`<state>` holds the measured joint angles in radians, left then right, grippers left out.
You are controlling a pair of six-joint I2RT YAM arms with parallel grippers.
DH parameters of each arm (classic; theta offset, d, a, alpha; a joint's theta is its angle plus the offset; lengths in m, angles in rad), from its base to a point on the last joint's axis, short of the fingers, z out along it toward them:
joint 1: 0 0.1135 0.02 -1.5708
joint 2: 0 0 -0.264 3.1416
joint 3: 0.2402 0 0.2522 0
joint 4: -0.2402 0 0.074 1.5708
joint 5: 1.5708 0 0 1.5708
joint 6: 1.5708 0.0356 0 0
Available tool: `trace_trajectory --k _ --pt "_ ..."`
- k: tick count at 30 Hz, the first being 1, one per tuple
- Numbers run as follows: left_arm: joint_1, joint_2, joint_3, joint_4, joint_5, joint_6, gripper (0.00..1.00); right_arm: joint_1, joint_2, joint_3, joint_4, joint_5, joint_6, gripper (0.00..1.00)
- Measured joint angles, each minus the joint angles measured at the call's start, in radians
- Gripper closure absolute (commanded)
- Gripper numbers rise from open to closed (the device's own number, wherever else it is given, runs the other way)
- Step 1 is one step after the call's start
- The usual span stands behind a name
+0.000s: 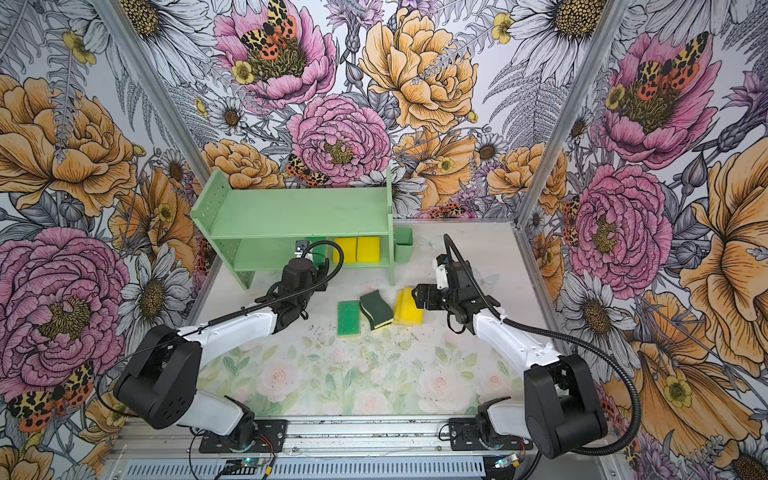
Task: Place and organize the cleaning sponges onto the shelf
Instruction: 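Carry the bright green sponge onto the lower shelf beside the yellow sponges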
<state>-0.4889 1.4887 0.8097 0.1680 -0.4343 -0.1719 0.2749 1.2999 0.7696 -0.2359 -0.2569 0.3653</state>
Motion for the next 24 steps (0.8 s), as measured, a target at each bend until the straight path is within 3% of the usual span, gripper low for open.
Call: trace_trajectory --k 24 --pt "0.003 0.052 0.030 0.024 0.028 0.003 0.41 0.000 -0.042 -0.001 0.000 0.044 -0.071 0.11"
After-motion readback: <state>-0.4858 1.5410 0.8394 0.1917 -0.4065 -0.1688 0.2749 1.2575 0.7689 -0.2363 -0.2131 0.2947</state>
